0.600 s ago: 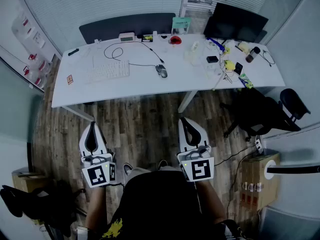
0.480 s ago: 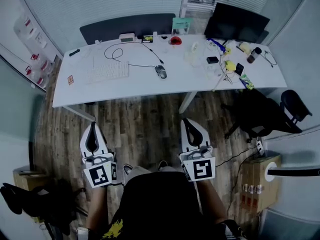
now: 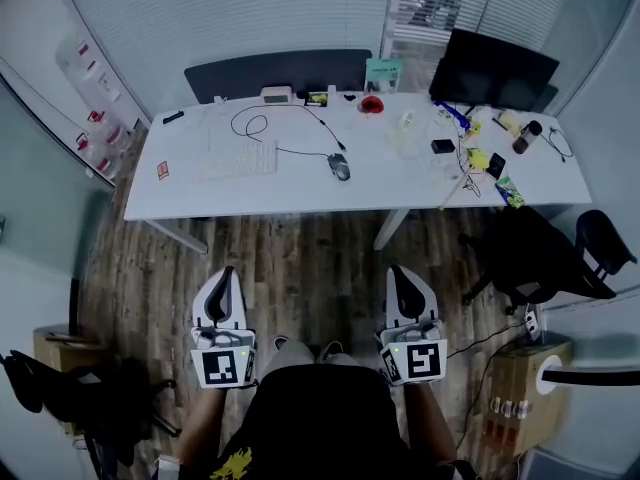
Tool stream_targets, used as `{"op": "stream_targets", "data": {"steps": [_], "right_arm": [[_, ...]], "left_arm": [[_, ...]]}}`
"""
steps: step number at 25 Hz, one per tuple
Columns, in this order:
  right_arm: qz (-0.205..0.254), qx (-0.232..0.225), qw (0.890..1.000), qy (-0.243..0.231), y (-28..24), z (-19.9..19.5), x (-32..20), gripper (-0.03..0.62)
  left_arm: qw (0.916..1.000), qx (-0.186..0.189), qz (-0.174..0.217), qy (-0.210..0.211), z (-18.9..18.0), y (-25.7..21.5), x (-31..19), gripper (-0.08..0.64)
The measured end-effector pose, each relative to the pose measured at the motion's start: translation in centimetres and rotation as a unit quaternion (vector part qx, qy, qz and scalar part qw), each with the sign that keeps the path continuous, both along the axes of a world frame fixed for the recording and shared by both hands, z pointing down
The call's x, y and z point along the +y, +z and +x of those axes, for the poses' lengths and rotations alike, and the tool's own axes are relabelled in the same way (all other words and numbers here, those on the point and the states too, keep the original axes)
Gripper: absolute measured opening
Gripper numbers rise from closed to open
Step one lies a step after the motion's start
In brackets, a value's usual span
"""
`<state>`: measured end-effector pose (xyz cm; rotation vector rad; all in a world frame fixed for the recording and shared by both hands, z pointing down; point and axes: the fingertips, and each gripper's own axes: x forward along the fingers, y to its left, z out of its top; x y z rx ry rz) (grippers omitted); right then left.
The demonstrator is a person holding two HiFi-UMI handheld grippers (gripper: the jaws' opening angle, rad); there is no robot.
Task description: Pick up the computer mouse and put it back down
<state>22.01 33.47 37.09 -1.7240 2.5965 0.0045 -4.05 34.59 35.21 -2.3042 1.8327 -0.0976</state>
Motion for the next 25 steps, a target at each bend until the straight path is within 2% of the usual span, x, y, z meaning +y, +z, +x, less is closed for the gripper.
{"op": "stream_targets", "data": {"steps": [1, 2, 3, 5, 7, 10, 12, 16, 19, 21, 25], "right_arm": [[0.002, 0.0, 1.0, 0.002, -0.2, 0.1, 0.1, 0.018], [0.003, 0.0, 1.0, 0.0, -0.3, 0.2, 0.2, 0.045], [0.003, 0.001, 1.0, -0.004, -0.4, 0.2, 0.3, 0.09], [0.002, 0.004, 1.0, -0.012, -0.5, 0.5, 0.6, 0.126], [-0.002, -0.002, 1.0, -0.019, -0.3, 0.7, 0.8, 0.188], [-0.018, -0.007, 0.999, -0.036, 0.6, 0.5, 1.3, 0.313], [-0.029, 0.004, 0.999, -0.038, 1.3, 0.5, 1.5, 0.392], [-0.031, 0.012, 0.999, 0.008, 2.2, 2.4, 1.1, 0.598], [-0.022, 0.019, 0.999, 0.027, 2.0, 3.6, 0.4, 0.6], [-0.024, 0.025, 0.999, 0.022, 2.0, 3.9, 0.4, 0.6], [-0.05, 0.024, 0.998, 0.021, 3.7, 3.9, -1.3, 0.6]], "left_arm": [[1.0, 0.003, -0.003, -0.003, -0.3, 0.1, -0.1, 0.014], [0.9999, 0.01, -0.007, -0.008, -0.6, 0.2, -0.3, 0.027], [0.9997, 0.02, -0.01, -0.011, -0.8, 0.3, -0.4, 0.059], [0.9994, 0.031, -0.012, -0.009, -0.7, 0.4, -0.5, 0.135], [0.9996, 0.025, -0.013, 0.005, -0.2, 0.5, -0.6, 0.197], [0.9993, 0.004, -0.013, 0.035, 1.1, 0.6, -0.9, 0.301], [0.998, 0.005, -0.025, 0.058, 1.8, 1.3, -1.1, 0.36], [0.9889, 0.053, -0.057, 0.127, 4.1, 3.1, -1.1, 0.483], [0.9898, 0.03, -0.05, 0.131, 4.9, 3.0, -1.4, 0.512], [0.9937, 0.009, -0.044, 0.103, 4.5, 2.8, -1.2, 0.512], [0.998, 0.019, -0.038, 0.046, 3.1, 1.9, -1.2, 0.511]]}}
